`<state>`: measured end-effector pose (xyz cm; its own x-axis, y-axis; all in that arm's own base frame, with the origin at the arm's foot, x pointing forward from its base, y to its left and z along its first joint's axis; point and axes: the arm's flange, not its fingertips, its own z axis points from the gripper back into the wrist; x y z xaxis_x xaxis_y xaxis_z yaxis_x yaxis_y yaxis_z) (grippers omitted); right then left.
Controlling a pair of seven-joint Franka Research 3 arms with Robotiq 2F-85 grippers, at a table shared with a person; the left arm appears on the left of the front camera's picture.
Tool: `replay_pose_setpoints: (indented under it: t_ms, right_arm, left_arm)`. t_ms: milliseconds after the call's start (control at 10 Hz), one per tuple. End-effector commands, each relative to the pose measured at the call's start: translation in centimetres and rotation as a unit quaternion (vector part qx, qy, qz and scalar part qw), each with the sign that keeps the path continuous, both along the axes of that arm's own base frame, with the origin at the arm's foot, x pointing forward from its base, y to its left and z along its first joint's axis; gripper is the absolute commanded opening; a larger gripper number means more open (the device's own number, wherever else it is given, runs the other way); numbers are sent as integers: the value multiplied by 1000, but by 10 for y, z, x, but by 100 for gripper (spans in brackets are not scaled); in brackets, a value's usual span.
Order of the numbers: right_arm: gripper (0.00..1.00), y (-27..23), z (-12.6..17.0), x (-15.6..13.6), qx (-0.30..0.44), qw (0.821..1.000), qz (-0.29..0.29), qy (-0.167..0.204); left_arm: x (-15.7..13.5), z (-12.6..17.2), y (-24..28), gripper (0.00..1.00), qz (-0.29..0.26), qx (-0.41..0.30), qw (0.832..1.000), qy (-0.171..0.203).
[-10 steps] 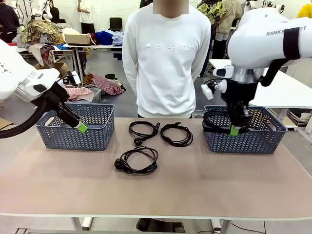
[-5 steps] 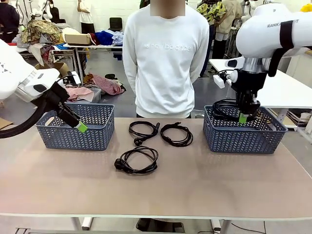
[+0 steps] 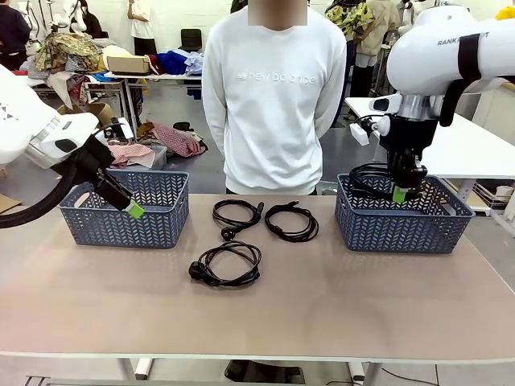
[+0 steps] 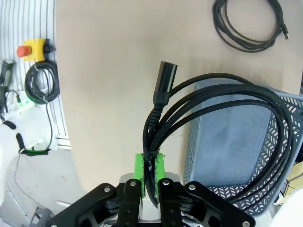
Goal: Organize the cables according to human instructions.
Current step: Pick up a bundle of cables and place it in the basket indicated by the human.
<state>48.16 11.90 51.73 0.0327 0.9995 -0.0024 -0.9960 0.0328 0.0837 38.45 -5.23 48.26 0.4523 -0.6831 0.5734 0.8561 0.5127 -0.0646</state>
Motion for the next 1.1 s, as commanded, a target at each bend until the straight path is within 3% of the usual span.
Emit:
replay_pose_setpoints:
  t_ms: [0, 600, 1000]
  right_arm:
    - [11, 0, 0, 0, 0, 1000, 0, 0]
    - [11, -51, -21, 57, -41, 998, -9, -50]
    - [11, -69, -49, 88, -35, 998, 1, -43]
  left_arm:
    - [0, -2, 1, 100, -10, -13, 1000, -5]
    - [0, -2, 1, 100, -10, -13, 1000, -5]
    - [0, -2, 1, 100, -10, -13, 1000, -5]
